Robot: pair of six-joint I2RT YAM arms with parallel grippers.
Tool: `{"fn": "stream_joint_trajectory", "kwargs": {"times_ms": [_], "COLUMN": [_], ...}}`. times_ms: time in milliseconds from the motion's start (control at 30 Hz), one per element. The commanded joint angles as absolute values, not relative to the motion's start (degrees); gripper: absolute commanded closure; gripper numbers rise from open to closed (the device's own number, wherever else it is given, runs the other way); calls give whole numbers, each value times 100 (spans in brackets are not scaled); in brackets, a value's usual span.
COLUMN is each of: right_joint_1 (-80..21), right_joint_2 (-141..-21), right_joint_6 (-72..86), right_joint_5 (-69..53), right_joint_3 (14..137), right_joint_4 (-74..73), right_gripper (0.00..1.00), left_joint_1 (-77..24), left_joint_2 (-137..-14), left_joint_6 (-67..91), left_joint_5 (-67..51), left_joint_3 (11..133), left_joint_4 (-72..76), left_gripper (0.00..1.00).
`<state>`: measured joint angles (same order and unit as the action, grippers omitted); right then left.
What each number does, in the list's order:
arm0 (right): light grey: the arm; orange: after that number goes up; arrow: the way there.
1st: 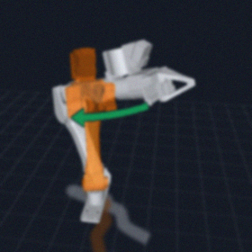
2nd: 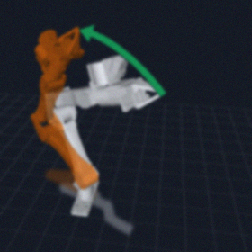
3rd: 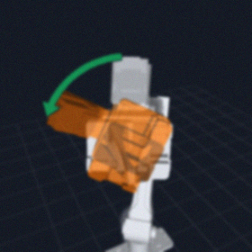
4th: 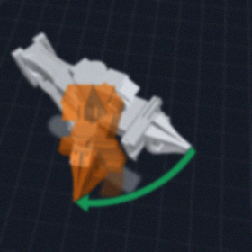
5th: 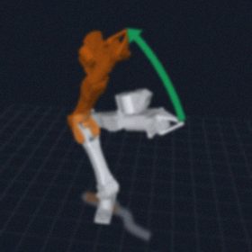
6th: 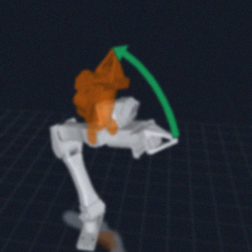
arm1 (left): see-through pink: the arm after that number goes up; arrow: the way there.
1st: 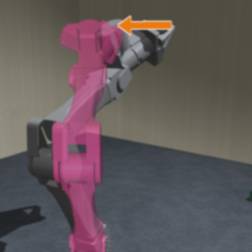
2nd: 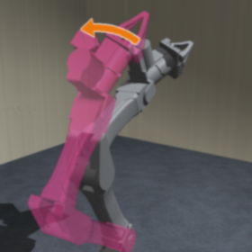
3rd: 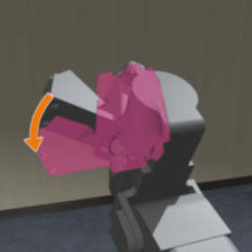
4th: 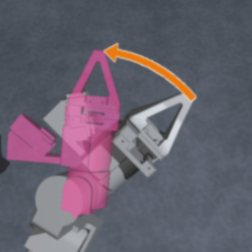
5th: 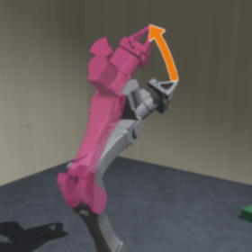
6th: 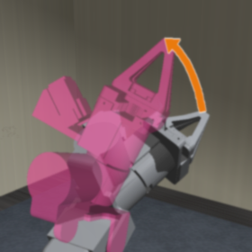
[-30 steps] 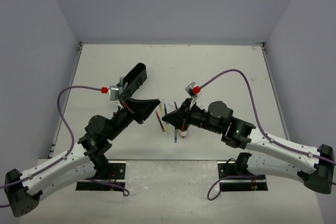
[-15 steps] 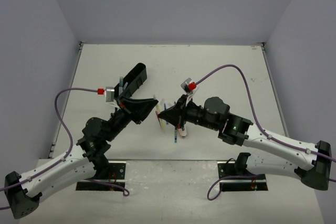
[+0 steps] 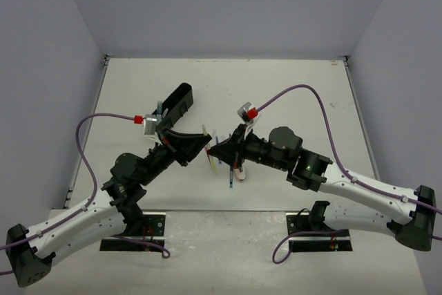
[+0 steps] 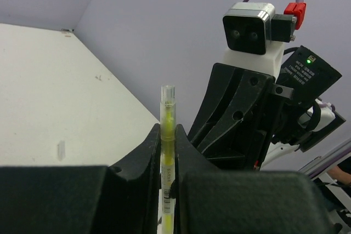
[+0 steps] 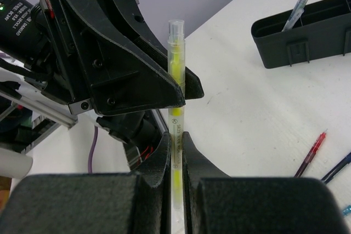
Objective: Sort the stationery into containers
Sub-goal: Close the pen cap on the pen.
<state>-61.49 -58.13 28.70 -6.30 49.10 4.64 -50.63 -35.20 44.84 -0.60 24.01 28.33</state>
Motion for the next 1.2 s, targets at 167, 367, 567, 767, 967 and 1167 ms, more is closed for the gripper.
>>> {"fn": "stream_joint_trajectory", "kwargs": {"times_ms": [167, 367, 567, 767, 967, 1167], "right_joint_1": [-6162, -6165, -6170, -6170, -6170, -6170], "right_joint_2": [-5885, -6180, -6328, -6234, -6152, -6084], "right_joint_6": [2671, 2663, 2641, 2581, 2421, 2354], "right_joint_5": [-1129, -1425, -1647, -1701, -1754, -1856], "right_joint_3": [5186, 5233, 5330, 5330, 5306, 5191], "right_joint_4": [925, 1072, 1077, 1020, 787, 707], "right_gripper": [79, 77, 94, 100, 100, 100], "left_joint_1": [-5054, -5054, -5054, -5054, -5056, -5061], "left_joint_2": [-3577, -3466, -3380, -3445, -3448, -3673], "left_joint_6": [4261, 4076, 3951, 3784, 3557, 3301], "left_joint_5": [-662, -597, -620, -1038, -1024, -879], "left_joint_3": [2507, 2729, 2939, 3048, 3314, 3875], "left_joint_4": [3139, 2962, 2787, 2745, 2309, 1757], "left_gripper": [100, 100, 100, 81, 50, 52]}}
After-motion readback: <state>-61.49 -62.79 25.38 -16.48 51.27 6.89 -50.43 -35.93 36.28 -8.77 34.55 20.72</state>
